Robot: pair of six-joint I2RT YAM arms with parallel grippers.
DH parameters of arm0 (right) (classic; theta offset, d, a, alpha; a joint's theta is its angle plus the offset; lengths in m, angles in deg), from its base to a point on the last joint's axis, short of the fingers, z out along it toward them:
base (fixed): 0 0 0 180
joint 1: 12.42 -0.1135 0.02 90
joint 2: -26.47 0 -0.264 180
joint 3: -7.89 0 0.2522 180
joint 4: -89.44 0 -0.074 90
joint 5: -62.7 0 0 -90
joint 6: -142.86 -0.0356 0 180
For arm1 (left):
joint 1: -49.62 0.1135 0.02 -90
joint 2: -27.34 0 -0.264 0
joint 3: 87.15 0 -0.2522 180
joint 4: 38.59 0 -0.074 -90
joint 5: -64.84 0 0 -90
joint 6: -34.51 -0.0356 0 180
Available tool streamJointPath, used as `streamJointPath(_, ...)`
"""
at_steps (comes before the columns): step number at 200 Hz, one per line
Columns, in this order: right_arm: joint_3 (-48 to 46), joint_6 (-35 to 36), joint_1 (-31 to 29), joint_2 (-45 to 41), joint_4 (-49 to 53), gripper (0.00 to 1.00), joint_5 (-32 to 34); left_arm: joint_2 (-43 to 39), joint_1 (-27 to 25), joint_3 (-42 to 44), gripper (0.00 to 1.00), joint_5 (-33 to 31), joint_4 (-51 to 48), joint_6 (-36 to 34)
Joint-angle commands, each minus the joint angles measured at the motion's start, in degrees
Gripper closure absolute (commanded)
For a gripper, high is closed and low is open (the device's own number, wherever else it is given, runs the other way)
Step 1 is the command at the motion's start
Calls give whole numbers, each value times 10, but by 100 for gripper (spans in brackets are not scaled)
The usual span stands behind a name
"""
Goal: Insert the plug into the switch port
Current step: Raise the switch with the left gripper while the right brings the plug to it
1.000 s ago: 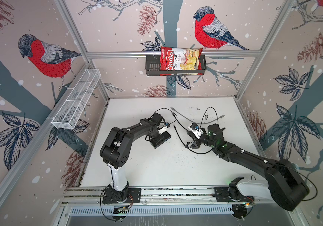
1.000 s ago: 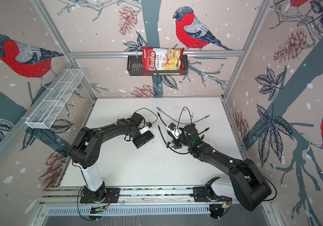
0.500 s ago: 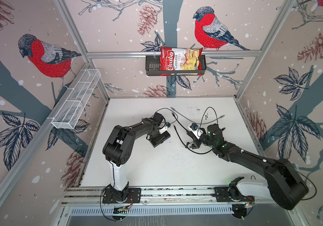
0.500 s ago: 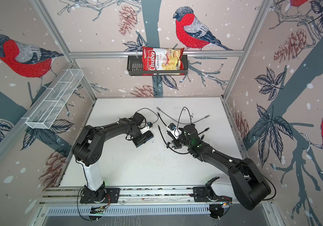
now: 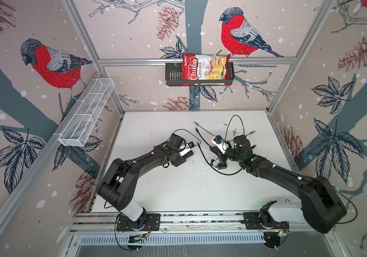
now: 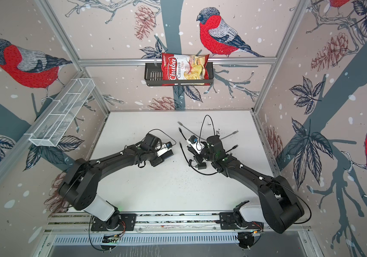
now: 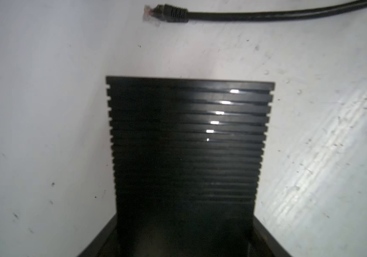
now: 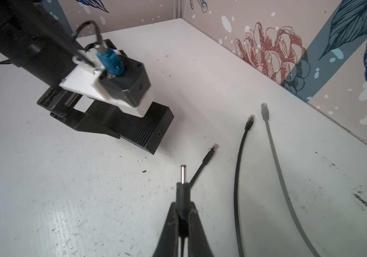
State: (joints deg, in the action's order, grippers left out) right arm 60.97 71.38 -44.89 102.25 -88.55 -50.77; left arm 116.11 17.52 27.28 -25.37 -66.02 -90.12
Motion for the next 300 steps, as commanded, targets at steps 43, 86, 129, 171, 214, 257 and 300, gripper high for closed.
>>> streamJointPath(43,43,-20,5,-3,100,100,-70,-82,-21,56,43,-20,172,-128)
streamJointPath(86,102,-44,6,19,183,100,-78,-123,-31,116,41,-44,297,-199)
streamJointPath(129,135,-48,4,34,236,100,-73,-144,-33,146,42,-38,364,-249)
streamJointPath(171,152,-30,-6,54,263,100,-86,-134,-34,151,41,-29,393,-307)
streamJointPath(214,164,-12,-9,56,272,100,-106,-154,-39,175,42,-33,417,-362)
streamJointPath(257,192,10,-22,77,291,100,-117,-174,-50,192,42,-28,435,-390)
streamJointPath(300,203,20,-31,91,301,100,-115,-172,-57,206,43,-36,454,-420)
